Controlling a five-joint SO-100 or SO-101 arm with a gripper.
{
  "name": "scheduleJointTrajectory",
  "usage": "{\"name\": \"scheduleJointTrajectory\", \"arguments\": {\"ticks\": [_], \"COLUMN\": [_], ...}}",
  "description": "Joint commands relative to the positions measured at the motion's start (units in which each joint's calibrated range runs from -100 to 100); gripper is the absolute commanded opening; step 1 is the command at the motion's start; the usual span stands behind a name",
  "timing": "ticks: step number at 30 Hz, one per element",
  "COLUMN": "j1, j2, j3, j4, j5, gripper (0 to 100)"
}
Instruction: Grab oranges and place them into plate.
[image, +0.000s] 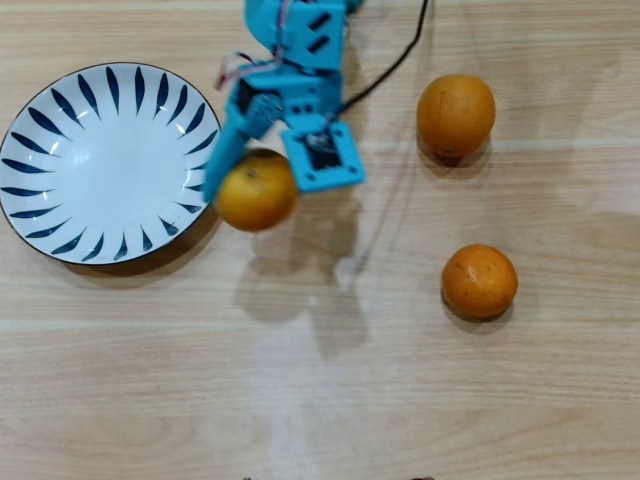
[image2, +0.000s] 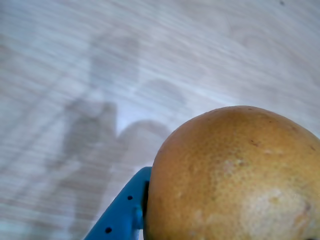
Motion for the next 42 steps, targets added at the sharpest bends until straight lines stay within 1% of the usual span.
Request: {"name": "scheduleJointTrajectory", "arguments": {"ticks": [1, 3, 6, 12, 17, 23, 26, 30, 31, 33, 35, 38, 42], "j1": [9.7, 14.1, 20.0, 27.7, 30.1, 30.4, 30.4, 30.4, 30.4, 29.9, 29.1, 25.4, 17.0], "j2": [-10.4, -11.4, -9.9, 0.0, 7.4, 8.8, 8.8, 8.8, 8.8, 8.7, 8.6, 6.1, -0.5], "j3": [1.5, 1.6, 1.5, -2.6, -7.1, -7.8, -7.6, -7.1, -7.1, -7.2, -8.0, -9.5, -12.7], "j4": [1.9, 4.2, 4.3, 4.8, 4.8, 4.8, 4.8, 4.9, 4.9, 5.6, 7.9, 12.3, 19.3], "j5": [3.8, 5.5, 8.4, 11.9, 12.9, 12.5, 12.3, 12.2, 12.2, 12.2, 11.3, 10.9, 10.8], "gripper": [34, 34, 34, 34, 34, 34, 38, 48, 48, 47, 43, 36, 24]}}
